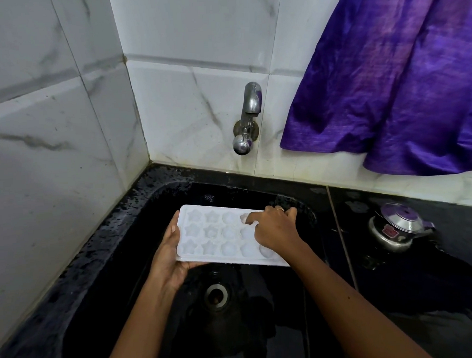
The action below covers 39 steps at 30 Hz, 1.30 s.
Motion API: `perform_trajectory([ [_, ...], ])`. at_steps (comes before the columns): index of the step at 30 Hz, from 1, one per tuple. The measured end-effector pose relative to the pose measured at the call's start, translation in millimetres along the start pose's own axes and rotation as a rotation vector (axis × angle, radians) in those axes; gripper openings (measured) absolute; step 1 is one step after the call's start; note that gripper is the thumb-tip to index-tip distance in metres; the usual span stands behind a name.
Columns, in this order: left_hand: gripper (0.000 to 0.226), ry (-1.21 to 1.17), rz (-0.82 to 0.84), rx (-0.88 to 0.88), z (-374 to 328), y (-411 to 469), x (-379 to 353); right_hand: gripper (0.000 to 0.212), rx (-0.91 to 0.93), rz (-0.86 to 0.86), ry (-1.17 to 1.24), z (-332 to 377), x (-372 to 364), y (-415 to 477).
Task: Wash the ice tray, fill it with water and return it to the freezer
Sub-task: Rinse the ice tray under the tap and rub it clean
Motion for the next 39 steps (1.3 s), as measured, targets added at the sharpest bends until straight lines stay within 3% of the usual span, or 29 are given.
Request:
perform_trajectory([
  [5, 0.038, -0.039, 0.014, -0.024, -2, 0, -4, 0.047, 0.032, -0.123, 0.05, 13, 20, 6],
  [13, 0.03, -0.057, 0.035, -0.013, 1, -2, -10, 0.052, 0.062, 0.071, 0.026, 32, -5, 18],
  [26, 0.037, -0.036, 0.031, 0.015, 7, 4, -8, 0.048, 0.071, 0.005, -0.032, 26, 0, 15],
  [32, 0.039, -0.017, 0.028, 0.012, 7, 6, -3, 0.055, 0.065, 0.085, 0.03, 27, -8, 14],
  [37, 0.038, -0.006, 0.028, 0.033, 11, 9, -2, 0.051, 0.086, -0.088, 0.02, 32, 14, 15],
  [39, 0.037, -0.053, 0.033, 0.039, 12, 9, -4, 0.051, 0.129, -0.081, 0.034, 43, 15, 17],
])
Point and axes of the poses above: each hand's wrist, its own y-axis towards the middle knuckle, its own x-axis out of the back of the hand, z = x × y, the point moved 9 cm from there along y, towards the middle knuckle, and after that the axes turned 9 degrees about x, right-handed, at the moved point
